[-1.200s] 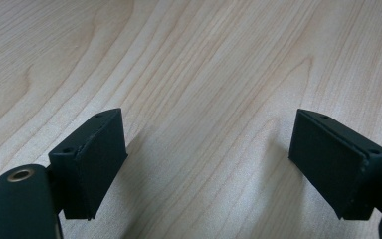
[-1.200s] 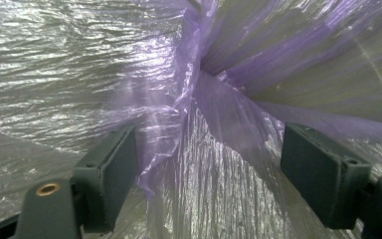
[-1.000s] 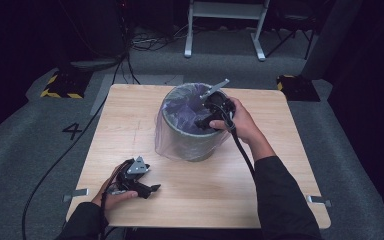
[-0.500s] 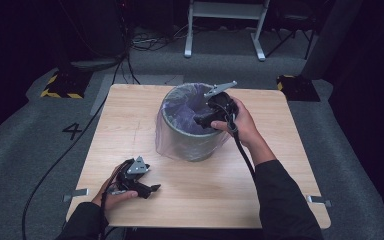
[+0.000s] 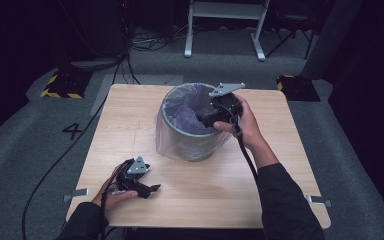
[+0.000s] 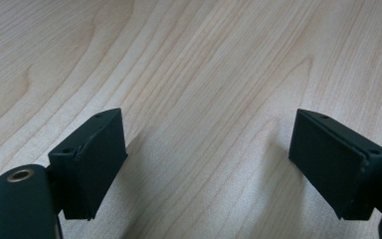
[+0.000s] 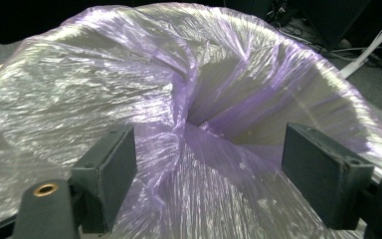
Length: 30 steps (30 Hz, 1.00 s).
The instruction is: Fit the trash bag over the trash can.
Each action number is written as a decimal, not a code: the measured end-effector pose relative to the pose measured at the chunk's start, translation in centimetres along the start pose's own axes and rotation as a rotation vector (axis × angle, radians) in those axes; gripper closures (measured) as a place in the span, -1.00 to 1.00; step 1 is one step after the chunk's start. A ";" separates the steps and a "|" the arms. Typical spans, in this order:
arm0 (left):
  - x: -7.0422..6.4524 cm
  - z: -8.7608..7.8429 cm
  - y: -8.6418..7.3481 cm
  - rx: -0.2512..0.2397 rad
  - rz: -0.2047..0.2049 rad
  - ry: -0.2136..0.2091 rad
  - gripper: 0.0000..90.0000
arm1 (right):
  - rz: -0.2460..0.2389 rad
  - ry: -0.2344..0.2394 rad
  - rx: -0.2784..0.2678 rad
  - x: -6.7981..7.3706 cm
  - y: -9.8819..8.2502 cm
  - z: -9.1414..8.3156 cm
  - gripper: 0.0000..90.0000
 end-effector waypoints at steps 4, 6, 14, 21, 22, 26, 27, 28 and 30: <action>0.0 0.0 0.0 -0.001 0.001 0.000 -0.68 | -0.001 -0.005 -0.027 -0.1 0.1 -0.8 -0.51; 0.0 0.0 0.0 0.000 0.000 0.000 -0.68 | -0.004 -0.006 -0.034 -0.1 0.0 -1.3 -0.52; 0.0 0.0 0.0 -0.001 0.001 0.000 -0.68 | -0.037 -0.027 -0.059 -0.1 -0.2 -3.3 -0.61; 0.0 0.0 0.0 -0.001 0.001 0.001 -0.68 | -0.038 -0.039 -0.066 -0.4 -1.0 -4.4 -0.63; 0.0 0.0 0.0 -0.001 0.002 0.000 -0.68 | -0.039 -0.042 -0.063 -0.5 -1.2 -4.4 -0.63; 0.0 0.0 0.0 -0.001 0.001 0.001 -0.68 | -0.043 -0.050 -0.055 -0.6 -1.8 -4.5 -0.63; 0.0 0.0 0.0 -0.001 0.001 0.000 -0.68 | -0.042 -0.053 -0.058 -0.7 -1.9 -4.6 -0.63; 0.0 0.0 0.0 -0.001 0.001 0.000 -0.68 | -0.039 -0.053 -0.059 -0.7 -2.0 -4.7 -0.63; 0.0 0.0 0.0 -0.001 0.001 0.001 -0.68 | -0.049 -0.052 -0.057 -0.7 -2.2 -4.9 -0.63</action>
Point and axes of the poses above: each handheld gripper's, and its own axes: z roughly forward along the jaws, y roughly out of its top, x roughly to its left, the point moved 10 cm from there along z, roughly forward along the jaws, and after that the axes turned 7 degrees about z, right-handed, at the moved point
